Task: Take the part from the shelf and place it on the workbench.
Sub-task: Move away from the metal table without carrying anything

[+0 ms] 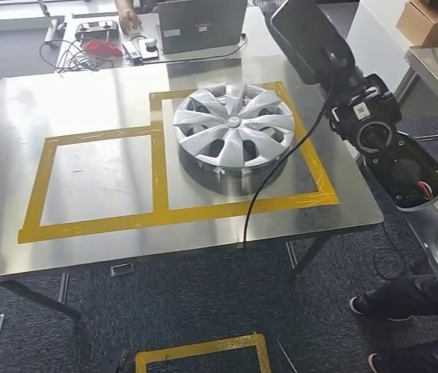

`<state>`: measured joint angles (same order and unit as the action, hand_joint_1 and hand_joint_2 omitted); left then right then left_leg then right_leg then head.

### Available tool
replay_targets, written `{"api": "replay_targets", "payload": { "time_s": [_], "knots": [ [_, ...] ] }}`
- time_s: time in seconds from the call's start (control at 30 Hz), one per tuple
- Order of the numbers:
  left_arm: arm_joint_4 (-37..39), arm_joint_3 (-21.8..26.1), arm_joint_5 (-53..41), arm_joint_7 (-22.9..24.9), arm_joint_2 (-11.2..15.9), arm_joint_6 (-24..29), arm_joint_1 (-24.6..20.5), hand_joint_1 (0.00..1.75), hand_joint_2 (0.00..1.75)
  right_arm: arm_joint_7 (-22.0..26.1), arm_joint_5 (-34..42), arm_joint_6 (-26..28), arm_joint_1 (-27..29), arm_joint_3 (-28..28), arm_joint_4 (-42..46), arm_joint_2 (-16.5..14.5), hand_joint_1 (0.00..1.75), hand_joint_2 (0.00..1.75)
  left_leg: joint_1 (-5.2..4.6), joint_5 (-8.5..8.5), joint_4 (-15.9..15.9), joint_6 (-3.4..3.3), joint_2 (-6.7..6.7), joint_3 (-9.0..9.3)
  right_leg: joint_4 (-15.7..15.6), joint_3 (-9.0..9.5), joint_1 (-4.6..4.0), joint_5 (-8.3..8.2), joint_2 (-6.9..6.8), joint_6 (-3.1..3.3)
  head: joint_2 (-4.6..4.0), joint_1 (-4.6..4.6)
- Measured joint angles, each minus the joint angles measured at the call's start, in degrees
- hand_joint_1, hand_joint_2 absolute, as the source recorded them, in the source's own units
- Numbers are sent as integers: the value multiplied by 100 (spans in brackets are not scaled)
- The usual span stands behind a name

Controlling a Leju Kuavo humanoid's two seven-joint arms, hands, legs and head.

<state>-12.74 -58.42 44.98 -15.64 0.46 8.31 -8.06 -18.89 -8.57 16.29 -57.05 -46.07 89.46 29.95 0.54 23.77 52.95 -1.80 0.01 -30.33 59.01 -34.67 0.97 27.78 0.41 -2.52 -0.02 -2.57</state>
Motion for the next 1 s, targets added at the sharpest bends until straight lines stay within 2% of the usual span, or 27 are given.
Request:
{"api": "replay_targets", "payload": {
  "time_s": [0.07,0.1,0.13,0.17,0.23,0.27,0.3,0.37,0.43,0.47,0.5,0.53,0.57,0.6,0.63,0.67,0.7,0.77,0.8,0.83,0.87,0.93,0.97,1.0],
  "knots": [
    [0,0,0,-1,-2,0,5,0,0,6,14,-4,80,39,75,62,0,0,2,-14,-11,-12,10,-4,811,-321,19,392,-2,-40,1,-58],
    [0,0,0,-1,-4,-1,8,0,0,12,24,-9,138,57,103,85,0,0,9,-13,-2,-10,13,-7,1103,-430,35,478,-4,-65,1,-78],
    [0,0,1,-1,-6,-1,10,0,0,19,32,-14,193,77,131,102,0,0,21,-11,12,-5,14,-13,1194,-448,54,452,-7,-92,1,-91],
    [0,0,1,-1,-8,-2,10,0,0,26,36,-18,230,97,156,114,0,0,40,-4,35,10,14,-21,1026,-346,77,311,-13,-121,1,-100],
    [1,0,1,-1,-10,-2,8,0,0,37,40,-22,261,139,210,134,0,0,78,26,105,73,10,-48,236,85,127,-46,-30,-196,0,-118],
    [1,0,1,-1,-10,-2,5,0,0,40,40,-26,263,155,236,142,0,0,87,40,148,119,4,-72,-101,270,126,-158,-18,-201,0,-134],
    [2,0,1,-1,-8,-2,3,0,0,42,40,-30,274,175,259,154,0,0,83,44,186,165,-7,-96,-305,375,120,-199,-5,-191,0,-146],
    [2,0,2,-2,-5,-2,4,0,0,42,44,-37,305,198,292,169,0,0,75,14,214,245,-25,-135,-363,381,84,-200,27,-104,0,-132],
    [2,0,2,-3,-2,-2,9,0,0,44,49,-42,329,214,315,177,0,0,90,42,245,301,-25,-174,-406,350,90,-237,12,-3,0,-65],
    [2,0,2,-3,-1,-2,10,0,0,49,51,-46,332,225,330,176,0,0,95,157,366,321,-21,-228,-440,336,94,-274,3,57,1,-29],
    [2,0,2,-3,-1,-1,8,0,0,58,51,-52,332,236,345,176,0,0,97,352,617,334,-18,-326,-476,318,97,-311,-8,116,0,6],
    [2,0,2,-3,0,0,7,0,0,70,51,-63,334,246,357,176,0,0,94,603,997,345,-16,-465,-494,292,90,-344,-17,161,0,42],
    [2,0,3,-3,-1,3,7,0,0,85,51,-77,339,251,364,177,0,0,90,831,1415,353,-18,-612,-502,260,83,-372,-25,191,0,66],
    [2,0,5,-3,-2,5,8,0,0,99,51,-92,346,252,366,177,0,0,90,978,1757,358,-18,-721,-504,227,74,-396,-32,205,0,81],
    [2,0,8,-3,-3,9,8,0,0,112,51,-107,352,251,367,177,0,0,90,1012,1918,356,-18,-748,-504,197,67,-419,-36,208,0,89],
    [2,0,12,-3,-4,13,8,0,0,121,51,-115,355,254,368,177,0,0,89,925,1835,346,-18,-664,-503,174,64,-440,-37,201,0,93],
    [2,0,15,-3,-4,15,7,0,0,130,51,-121,356,260,371,177,0,0,89,753,1539,331,-17,-479,-500,157,64,-457,-38,191,-1,96],
    [2,0,18,-4,-3,17,1,0,0,147,51,-125,349,283,382,177,0,0,78,411,689,301,-21,-8,-481,124,59,-484,-38,157,-1,105],
    [2,0,19,-5,-3,17,-2,0,0,154,50,-128,347,295,388,177,0,0,66,323,378,289,-26,147,-474,106,53,-506,-38,124,0,101],
    [2,0,21,-6,-3,17,-5,0,0,160,50,-134,344,303,391,177,0,0,49,294,203,281,-32,219,-469,87,45,-533,-38,84,0,94],
    [2,0,24,-7,-4,17,-7,0,0,166,50,-140,343,308,393,177,0,0,29,299,165,270,-39,218,-473,71,42,-566,-38,37,0,86],
    [2,0,32,-7,-3,19,-9,0,0,176,50,-154,346,319,393,177,0,0,25,248,153,202,-37,156,-464,37,60,-577,-41,-44,1,74],
    [2,0,34,-7,-2,19,-13,0,0,179,50,-158,343,326,392,177,0,0,28,206,146,149,-32,114,-375,-13,70,-465,-44,-69,1,60],
    [2,0,36,-7,-2,19,-19,0,0,182,49,-162,342,333,391,177,0,0,31,155,132,95,-24,62,-162,-97,75,-253,-45,-84,0,40]
  ]
}}
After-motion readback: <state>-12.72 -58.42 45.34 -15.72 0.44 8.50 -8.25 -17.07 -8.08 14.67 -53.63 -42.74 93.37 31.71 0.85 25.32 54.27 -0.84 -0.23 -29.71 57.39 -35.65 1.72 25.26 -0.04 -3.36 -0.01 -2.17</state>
